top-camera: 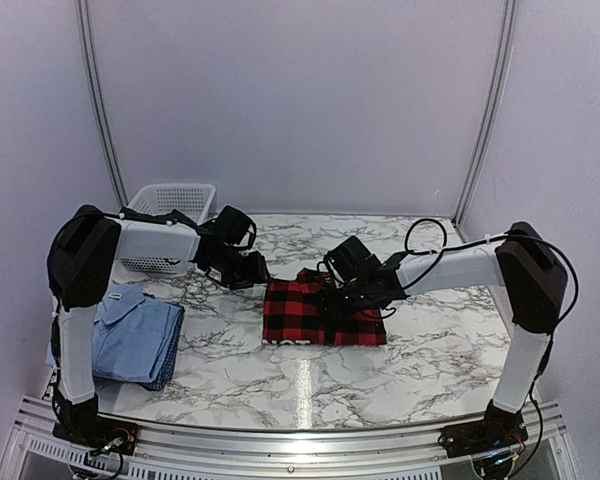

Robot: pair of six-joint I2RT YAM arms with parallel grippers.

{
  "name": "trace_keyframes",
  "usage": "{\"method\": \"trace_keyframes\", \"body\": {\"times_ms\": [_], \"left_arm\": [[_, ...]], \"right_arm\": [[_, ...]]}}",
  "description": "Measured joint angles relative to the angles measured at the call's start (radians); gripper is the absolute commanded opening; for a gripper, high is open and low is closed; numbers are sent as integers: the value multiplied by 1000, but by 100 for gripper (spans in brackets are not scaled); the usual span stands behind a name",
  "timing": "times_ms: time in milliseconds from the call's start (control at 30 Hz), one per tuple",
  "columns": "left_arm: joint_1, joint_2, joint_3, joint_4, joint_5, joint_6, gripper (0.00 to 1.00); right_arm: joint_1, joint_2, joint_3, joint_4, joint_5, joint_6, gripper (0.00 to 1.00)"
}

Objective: Fold and stack the long sleeve shirts
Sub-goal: Adjust the square-folded shirt at the center of the board, then move the square-folded shirt to the center of the board.

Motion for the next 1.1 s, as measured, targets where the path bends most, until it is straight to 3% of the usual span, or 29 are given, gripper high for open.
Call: {"method": "trace_keyframes", "body": {"times_ms": [233,433,900,1100], "left_arm": [[7,-224,-127,-28,-64,30,70],[7,-399,-232,-36,-91,42,73],[7,-532,-363,-79,-120,34,74],[7,-573,-384,-80,-135,29,74]], "right_arm": [[97,-17,31,-43,71,48,83],[129,30,31,-53,101,101,84],[126,69,37,-30,127,138,84],[72,159,155,-26,123,94,84]]}}
